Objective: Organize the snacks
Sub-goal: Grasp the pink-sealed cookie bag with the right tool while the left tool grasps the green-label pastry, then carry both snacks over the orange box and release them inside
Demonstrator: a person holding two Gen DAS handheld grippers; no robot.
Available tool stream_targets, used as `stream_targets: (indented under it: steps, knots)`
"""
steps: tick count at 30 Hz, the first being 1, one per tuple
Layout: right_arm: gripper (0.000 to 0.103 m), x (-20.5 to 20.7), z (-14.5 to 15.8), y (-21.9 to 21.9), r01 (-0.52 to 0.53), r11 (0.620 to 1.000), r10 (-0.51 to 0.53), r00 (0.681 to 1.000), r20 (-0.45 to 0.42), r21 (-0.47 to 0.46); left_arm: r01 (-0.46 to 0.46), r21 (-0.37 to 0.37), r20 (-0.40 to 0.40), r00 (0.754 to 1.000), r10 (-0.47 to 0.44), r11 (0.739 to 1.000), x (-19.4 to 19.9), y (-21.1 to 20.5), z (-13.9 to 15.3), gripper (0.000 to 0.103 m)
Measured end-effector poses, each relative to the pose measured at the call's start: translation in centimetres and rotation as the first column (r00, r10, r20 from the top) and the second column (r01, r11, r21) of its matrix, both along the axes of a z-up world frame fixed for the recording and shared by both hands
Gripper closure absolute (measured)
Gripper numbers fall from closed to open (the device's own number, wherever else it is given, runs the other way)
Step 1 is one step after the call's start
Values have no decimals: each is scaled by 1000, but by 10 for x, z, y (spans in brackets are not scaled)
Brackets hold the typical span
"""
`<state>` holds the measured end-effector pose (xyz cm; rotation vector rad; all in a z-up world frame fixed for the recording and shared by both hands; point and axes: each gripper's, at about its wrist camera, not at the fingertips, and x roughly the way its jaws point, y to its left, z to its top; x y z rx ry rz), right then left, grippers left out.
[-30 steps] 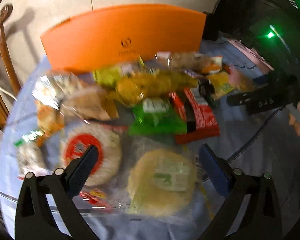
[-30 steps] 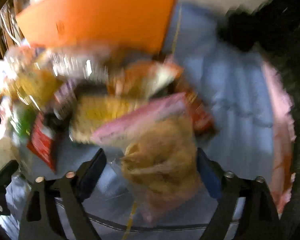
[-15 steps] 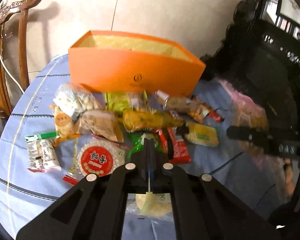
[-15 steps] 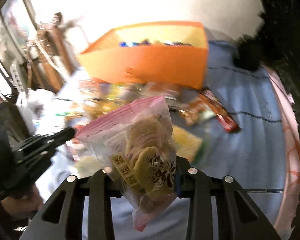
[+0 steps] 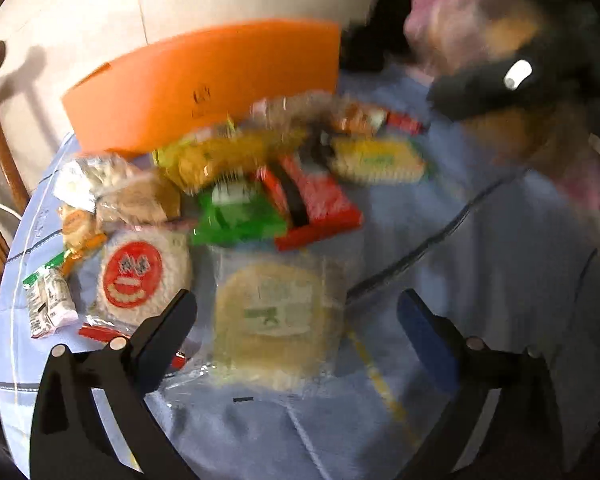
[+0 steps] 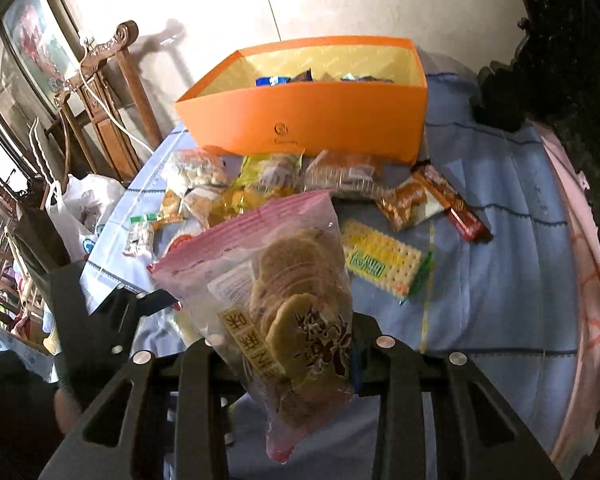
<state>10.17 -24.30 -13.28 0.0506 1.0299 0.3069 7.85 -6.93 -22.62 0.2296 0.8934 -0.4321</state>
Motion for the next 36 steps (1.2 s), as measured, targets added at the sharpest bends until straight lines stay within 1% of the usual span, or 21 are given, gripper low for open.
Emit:
stream_targets:
  steps: [1, 3, 4, 6, 9, 11, 13, 14, 16, 17, 20, 23, 24, 27, 30, 32, 35, 36]
  knots:
    - [68, -1, -1, 0, -3, 1000, 3, 1000, -2, -1, -30, -3, -19, 999, 30, 1000, 4, 6, -4, 47]
    - [68, -4, 0, 3, -8, 1000, 8, 1000, 0, 0, -66, -40, -19, 998, 66, 997, 7, 15, -1, 50]
    - [68, -5, 0, 4, -13, 1000, 13, 1000, 2, 1, -60, -53, -25, 998, 59, 997, 6, 17, 0, 51]
    - [68, -6, 4, 7, -21, 1000, 21, 1000, 11, 3, -47, -54, -18, 999, 46, 997, 2, 17, 6, 51]
    - [68, -7, 12, 11, -36, 999, 35, 999, 30, 12, -93, -105, 3, 996, 93, 990, -2, 29, 28, 51]
    - [68, -7, 22, 15, -46, 999, 45, 997, 55, 21, -124, -150, 17, 992, 128, 981, 0, 40, 51, 51]
    - [68, -4, 35, 18, -50, 998, 48, 996, 80, 32, -158, -173, 55, 984, 169, 972, 8, 49, 86, 51]
    - [68, 1, 45, 19, -51, 998, 47, 994, 98, 39, -166, -177, 65, 981, 180, 970, 14, 52, 97, 51]
    - [68, 12, 62, 21, -48, 998, 42, 991, 130, 43, -188, -185, 96, 973, 208, 965, 30, 59, 128, 51]
    - [68, 22, 77, 22, -45, 998, 37, 988, 152, 51, -197, -185, 115, 969, 220, 963, 38, 62, 141, 51]
    - [68, 45, 112, 25, -45, 997, 32, 978, 206, 58, -219, -163, 185, 951, 247, 962, 70, 69, 186, 51]
    - [68, 70, 145, 27, -45, 997, 28, 968, 249, 63, -224, -159, 228, 939, 257, 961, 94, 69, 220, 51]
    - [68, 78, 155, 28, -45, 997, 27, 964, 263, 63, -228, -161, 251, 931, 263, 960, 104, 71, 233, 51]
    - [68, 105, 182, 30, -44, 998, 26, 955, 296, 54, -237, -158, 291, 917, 275, 959, 131, 68, 261, 51]
    - [68, 135, 198, 31, -41, 999, 28, 951, 308, 35, -249, -144, 305, 910, 282, 958, 167, 59, 275, 51]
    - [68, 155, 203, 31, -34, 999, 26, 950, 312, 20, -258, -136, 312, 905, 288, 957, 186, 55, 279, 50]
    - [67, 185, 202, 31, -33, 999, 25, 954, 299, 22, -279, -124, 321, 897, 304, 952, 216, 49, 277, 50]
    - [66, 195, 196, 32, -37, 999, 29, 957, 287, 24, -280, -118, 314, 899, 304, 953, 229, 47, 273, 47]
